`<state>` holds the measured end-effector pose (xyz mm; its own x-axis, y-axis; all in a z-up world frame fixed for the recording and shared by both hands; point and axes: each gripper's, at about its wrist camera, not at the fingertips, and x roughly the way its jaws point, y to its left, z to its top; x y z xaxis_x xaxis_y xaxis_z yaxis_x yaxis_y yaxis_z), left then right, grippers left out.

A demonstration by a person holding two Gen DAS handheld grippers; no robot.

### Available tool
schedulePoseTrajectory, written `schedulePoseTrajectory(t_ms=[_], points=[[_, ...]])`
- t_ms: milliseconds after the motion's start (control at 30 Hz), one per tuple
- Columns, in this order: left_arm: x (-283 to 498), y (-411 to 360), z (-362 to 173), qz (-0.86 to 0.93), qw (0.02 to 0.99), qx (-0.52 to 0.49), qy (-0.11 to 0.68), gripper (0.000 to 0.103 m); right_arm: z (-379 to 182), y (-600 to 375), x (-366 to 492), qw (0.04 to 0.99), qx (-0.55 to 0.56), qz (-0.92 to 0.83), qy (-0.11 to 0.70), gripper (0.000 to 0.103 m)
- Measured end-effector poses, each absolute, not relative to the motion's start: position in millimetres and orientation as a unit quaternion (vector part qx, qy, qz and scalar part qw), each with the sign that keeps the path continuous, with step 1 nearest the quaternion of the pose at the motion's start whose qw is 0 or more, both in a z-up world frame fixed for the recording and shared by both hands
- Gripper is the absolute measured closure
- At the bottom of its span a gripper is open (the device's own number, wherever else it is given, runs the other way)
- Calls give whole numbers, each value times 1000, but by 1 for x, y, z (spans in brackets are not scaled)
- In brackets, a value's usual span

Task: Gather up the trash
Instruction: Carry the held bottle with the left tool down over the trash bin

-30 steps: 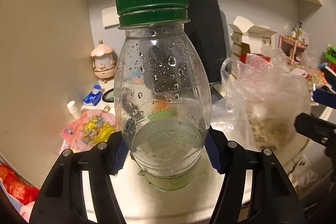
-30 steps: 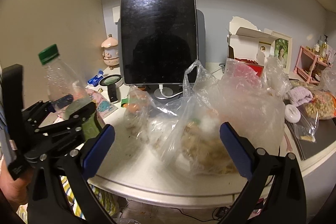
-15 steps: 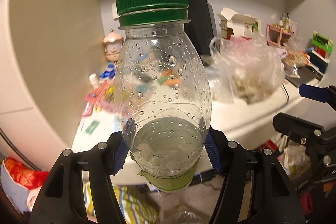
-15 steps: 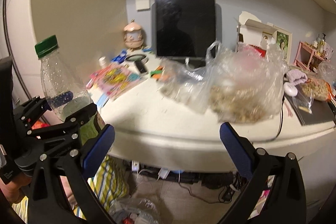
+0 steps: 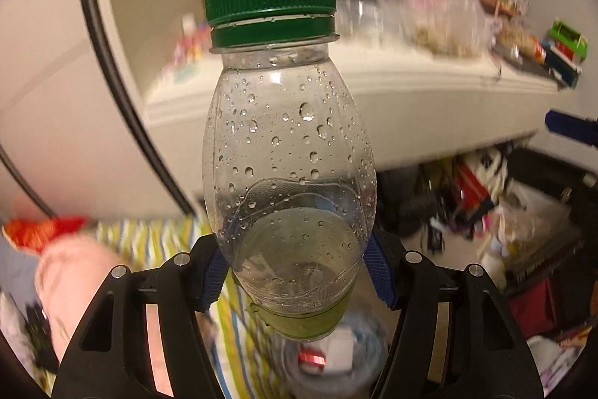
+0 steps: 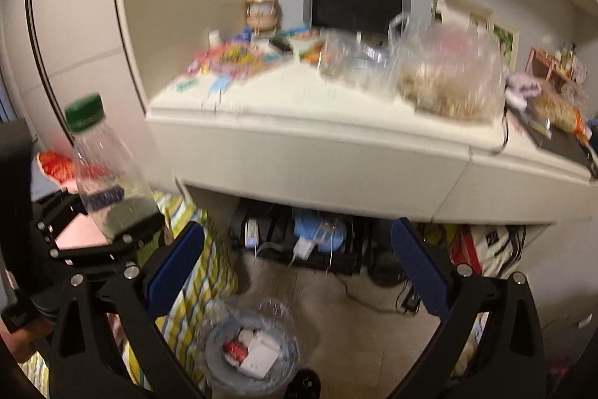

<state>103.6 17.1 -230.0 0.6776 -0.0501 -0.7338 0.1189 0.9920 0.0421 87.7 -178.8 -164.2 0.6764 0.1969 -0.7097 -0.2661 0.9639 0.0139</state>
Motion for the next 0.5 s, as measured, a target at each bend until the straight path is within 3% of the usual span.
schedulePoseTrajectory(t_ms=[500], points=[[61, 0, -483, -47, 828, 39, 557, 42, -345, -176, 63, 873, -62, 121, 469, 6]])
